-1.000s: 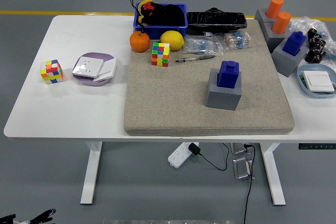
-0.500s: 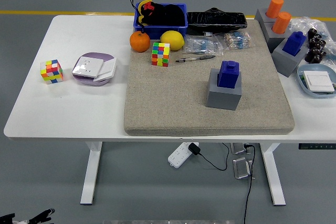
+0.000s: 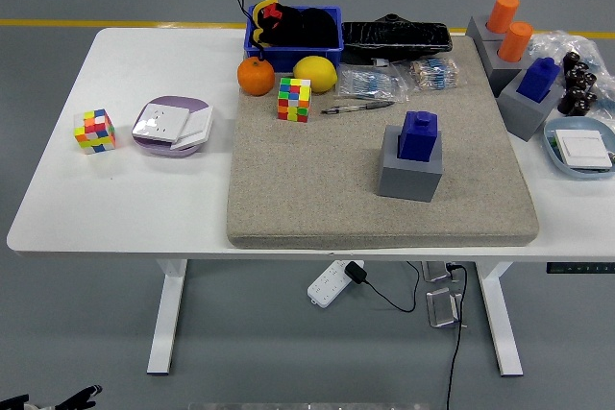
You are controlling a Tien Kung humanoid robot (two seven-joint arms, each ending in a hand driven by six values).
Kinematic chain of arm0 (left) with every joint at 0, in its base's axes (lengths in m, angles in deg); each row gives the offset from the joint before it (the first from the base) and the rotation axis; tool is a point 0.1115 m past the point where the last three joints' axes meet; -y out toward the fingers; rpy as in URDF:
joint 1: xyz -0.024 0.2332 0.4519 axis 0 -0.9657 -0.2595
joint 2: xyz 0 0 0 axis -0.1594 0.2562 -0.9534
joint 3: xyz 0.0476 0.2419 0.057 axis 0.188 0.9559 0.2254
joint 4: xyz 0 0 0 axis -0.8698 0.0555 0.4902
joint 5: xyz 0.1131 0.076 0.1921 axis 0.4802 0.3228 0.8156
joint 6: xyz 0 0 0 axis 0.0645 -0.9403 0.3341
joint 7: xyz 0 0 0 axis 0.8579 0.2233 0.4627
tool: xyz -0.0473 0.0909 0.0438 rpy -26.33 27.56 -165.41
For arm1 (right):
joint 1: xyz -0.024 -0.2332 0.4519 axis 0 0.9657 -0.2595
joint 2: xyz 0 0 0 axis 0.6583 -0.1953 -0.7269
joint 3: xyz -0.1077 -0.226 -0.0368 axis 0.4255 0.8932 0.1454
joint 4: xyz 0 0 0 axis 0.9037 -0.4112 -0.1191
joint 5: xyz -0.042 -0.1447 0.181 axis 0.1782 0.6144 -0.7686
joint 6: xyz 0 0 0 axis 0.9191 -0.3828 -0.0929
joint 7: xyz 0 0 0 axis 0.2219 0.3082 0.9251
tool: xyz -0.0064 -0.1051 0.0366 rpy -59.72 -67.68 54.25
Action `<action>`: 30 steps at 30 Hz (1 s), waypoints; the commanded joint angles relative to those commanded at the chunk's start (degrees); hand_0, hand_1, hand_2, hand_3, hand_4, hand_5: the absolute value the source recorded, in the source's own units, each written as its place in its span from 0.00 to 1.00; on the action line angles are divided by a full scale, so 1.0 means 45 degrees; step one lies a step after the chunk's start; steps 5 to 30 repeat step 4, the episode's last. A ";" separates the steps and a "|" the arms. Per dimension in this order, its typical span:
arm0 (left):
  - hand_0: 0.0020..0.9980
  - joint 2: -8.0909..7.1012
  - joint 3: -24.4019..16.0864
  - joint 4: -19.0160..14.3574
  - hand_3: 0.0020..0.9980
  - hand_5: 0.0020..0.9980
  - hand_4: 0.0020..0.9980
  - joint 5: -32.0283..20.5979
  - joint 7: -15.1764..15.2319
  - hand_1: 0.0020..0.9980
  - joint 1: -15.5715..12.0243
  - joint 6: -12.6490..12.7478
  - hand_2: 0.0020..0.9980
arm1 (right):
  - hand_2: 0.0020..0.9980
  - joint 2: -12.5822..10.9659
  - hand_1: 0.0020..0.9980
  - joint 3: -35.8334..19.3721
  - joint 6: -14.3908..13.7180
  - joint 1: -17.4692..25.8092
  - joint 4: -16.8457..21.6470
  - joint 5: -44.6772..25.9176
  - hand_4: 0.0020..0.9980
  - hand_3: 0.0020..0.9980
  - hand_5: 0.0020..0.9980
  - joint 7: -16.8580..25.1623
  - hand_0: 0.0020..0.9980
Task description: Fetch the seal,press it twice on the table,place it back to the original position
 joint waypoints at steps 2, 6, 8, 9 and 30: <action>0.81 -0.0007 0.0064 0.0001 0.80 0.43 0.69 -0.0084 0.0024 0.79 0.0011 -0.0001 0.77 | 0.81 0.0000 0.84 -0.0006 -0.0002 -0.0007 0.0001 -0.0010 0.95 0.79 0.32 -0.0005 0.87; 0.81 -0.0011 0.0044 0.0006 0.80 0.43 0.69 -0.0073 0.0017 0.79 0.0021 0.0002 0.77 | 0.81 -0.0002 0.84 0.0000 0.0009 -0.0026 0.0007 -0.0004 0.95 0.79 0.32 -0.0014 0.87; 0.81 -0.0011 0.0044 0.0006 0.80 0.43 0.69 -0.0073 0.0017 0.79 0.0021 0.0002 0.77 | 0.81 -0.0002 0.84 0.0000 0.0009 -0.0026 0.0007 -0.0004 0.95 0.79 0.32 -0.0014 0.87; 0.81 -0.0011 0.0044 0.0006 0.80 0.43 0.69 -0.0073 0.0017 0.79 0.0021 0.0002 0.77 | 0.81 -0.0002 0.84 0.0000 0.0009 -0.0026 0.0007 -0.0004 0.95 0.79 0.32 -0.0014 0.87; 0.81 -0.0011 0.0044 0.0006 0.80 0.43 0.69 -0.0073 0.0017 0.79 0.0021 0.0002 0.77 | 0.81 -0.0002 0.84 0.0000 0.0009 -0.0026 0.0007 -0.0004 0.95 0.79 0.32 -0.0014 0.87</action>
